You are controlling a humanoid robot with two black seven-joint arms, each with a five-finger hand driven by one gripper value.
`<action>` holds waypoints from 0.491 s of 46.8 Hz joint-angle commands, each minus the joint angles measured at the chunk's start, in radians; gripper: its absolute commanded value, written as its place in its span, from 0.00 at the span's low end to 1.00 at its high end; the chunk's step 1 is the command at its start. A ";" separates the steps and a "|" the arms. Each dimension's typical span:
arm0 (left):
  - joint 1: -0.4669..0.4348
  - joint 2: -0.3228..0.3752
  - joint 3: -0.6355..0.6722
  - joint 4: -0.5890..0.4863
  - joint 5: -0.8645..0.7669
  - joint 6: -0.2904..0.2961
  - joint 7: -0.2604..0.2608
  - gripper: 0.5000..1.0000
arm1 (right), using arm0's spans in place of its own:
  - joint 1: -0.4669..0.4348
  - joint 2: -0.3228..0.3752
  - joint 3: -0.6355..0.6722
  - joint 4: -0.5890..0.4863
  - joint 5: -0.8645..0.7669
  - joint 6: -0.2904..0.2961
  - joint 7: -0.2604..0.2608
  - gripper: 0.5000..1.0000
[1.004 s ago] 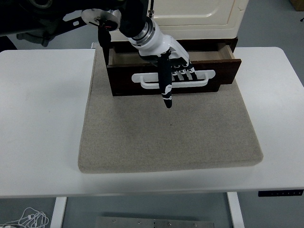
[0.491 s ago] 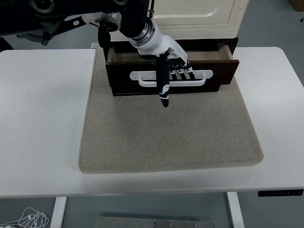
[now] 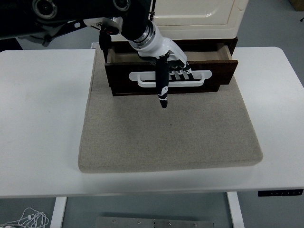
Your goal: Open the drawer under the combination cabinet
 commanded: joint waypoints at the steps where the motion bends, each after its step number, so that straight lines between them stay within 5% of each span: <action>1: 0.002 0.000 0.000 -0.002 0.014 0.001 0.000 1.00 | 0.000 0.000 0.000 0.000 0.000 0.001 0.000 0.85; 23: 0.006 0.003 -0.002 -0.023 0.078 0.031 0.000 1.00 | 0.000 0.000 0.000 0.000 0.000 0.001 0.000 0.85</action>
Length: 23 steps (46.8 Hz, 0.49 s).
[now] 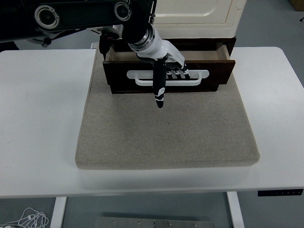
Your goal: Open the drawer under the combination cabinet
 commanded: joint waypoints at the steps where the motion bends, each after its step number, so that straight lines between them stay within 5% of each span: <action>1: 0.000 0.000 -0.001 -0.003 0.004 0.002 0.000 1.00 | 0.000 0.000 0.000 0.000 0.000 -0.001 0.000 0.85; 17: 0.000 0.002 -0.002 -0.011 0.029 0.008 0.006 1.00 | 0.000 0.000 0.000 0.000 0.000 0.000 0.000 0.85; 23: 0.000 0.000 -0.001 -0.040 0.030 0.051 0.012 1.00 | 0.000 0.000 0.000 0.000 0.000 0.000 0.000 0.85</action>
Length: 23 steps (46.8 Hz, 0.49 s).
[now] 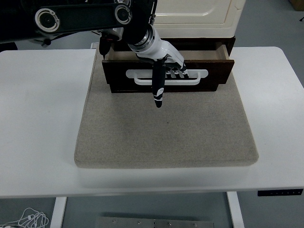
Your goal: Open the drawer under the combination cabinet
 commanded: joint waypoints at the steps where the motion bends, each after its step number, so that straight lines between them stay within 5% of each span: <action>1: 0.000 -0.001 0.001 -0.022 0.001 0.027 0.002 1.00 | 0.000 0.000 0.000 0.000 0.000 0.000 0.000 0.85; 23: 0.000 -0.003 0.001 -0.057 0.074 0.099 0.011 1.00 | 0.000 0.000 0.000 0.000 0.000 0.000 0.000 0.85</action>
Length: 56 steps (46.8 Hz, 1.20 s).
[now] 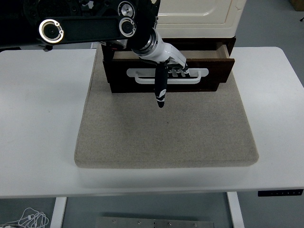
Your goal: Open the drawer under the combination cabinet
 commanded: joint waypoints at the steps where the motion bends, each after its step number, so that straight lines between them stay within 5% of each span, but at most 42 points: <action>1: 0.000 0.001 0.000 -0.012 0.024 0.014 0.000 1.00 | 0.000 0.000 0.000 0.000 0.000 0.000 0.000 0.85; 56: -0.009 0.004 0.000 -0.121 0.210 0.120 0.003 1.00 | 0.000 0.000 0.000 0.000 0.000 0.000 0.000 0.85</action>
